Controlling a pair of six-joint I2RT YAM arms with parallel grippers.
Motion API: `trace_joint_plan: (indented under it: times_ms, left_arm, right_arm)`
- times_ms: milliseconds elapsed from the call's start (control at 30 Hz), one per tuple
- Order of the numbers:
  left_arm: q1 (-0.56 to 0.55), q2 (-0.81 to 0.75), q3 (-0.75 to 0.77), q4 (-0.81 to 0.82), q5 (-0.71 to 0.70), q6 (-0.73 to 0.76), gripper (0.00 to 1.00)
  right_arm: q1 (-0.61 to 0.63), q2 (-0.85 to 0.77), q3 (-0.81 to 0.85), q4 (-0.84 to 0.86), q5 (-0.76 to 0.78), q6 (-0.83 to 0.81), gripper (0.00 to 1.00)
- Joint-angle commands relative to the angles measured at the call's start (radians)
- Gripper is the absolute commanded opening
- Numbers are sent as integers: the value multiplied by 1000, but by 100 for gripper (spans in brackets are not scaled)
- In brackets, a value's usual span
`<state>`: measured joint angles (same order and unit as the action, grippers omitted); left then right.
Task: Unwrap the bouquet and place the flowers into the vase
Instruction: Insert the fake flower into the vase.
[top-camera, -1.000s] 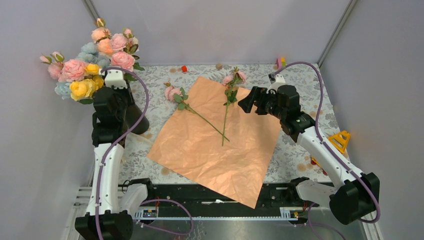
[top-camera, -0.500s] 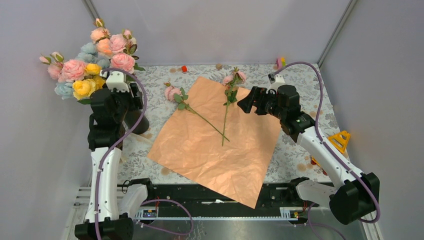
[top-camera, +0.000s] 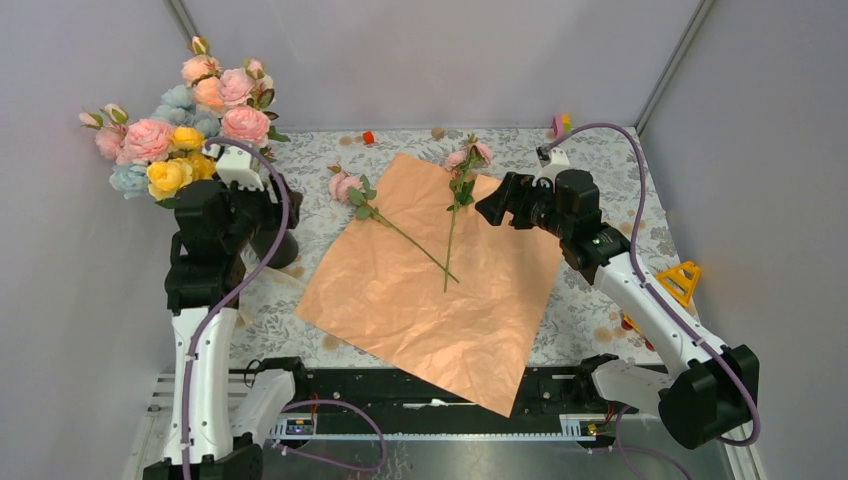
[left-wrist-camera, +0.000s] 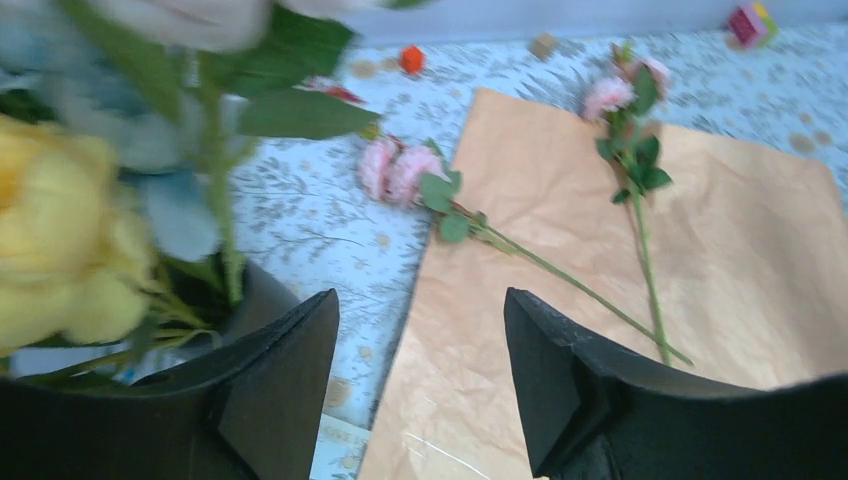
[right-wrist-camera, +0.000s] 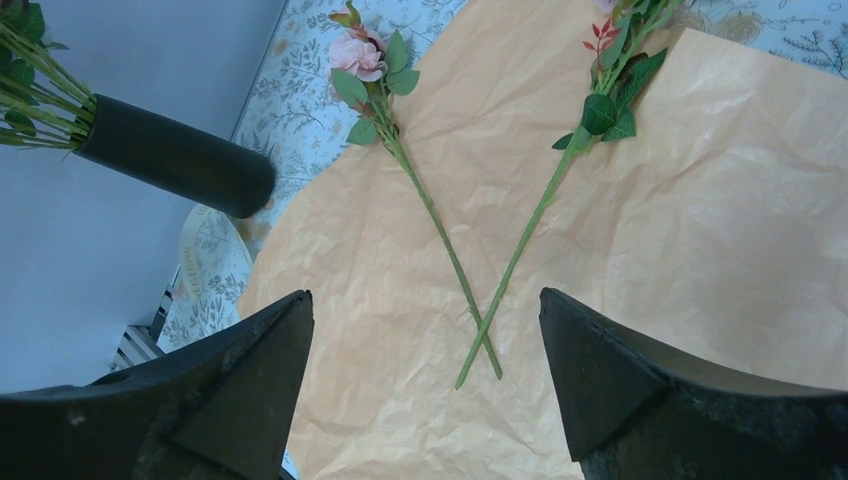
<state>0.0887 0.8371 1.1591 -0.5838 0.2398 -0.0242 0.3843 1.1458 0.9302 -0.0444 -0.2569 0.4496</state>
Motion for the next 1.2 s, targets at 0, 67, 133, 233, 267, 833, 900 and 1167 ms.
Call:
trace_joint_plan:
  times_ms: [0,67,133,233,267,833,900,1167]
  left_arm:
    - [-92,3,30,-45,57,-5,67]
    - [-155,5,11,-45,44,-5,67]
    - [-205,10,-6,-45,26,-11,67]
    - [-265,23,-36,-13,26,-42,67]
    - [-278,24,-54,10,37,-59,67]
    - [-263,132,-249,165,27,-112,70]
    - [-241,135,-255,167,30,-87,71]
    - [-227,148,-287,186,-13,-48,71]
  right_arm:
    - [-3,-1,5,74,-39,-25,88]
    - [5,-1,2,69,-32,-43,87]
    - [22,0,5,54,-11,-76,85]
    - [76,3,15,4,58,-141,85]
    - [99,9,21,-19,89,-168,85]
    - [402,487,351,-251,348,-307,74]
    - [405,568,418,-309,341,-297,72]
    - [416,827,614,-432,340,-279,65]
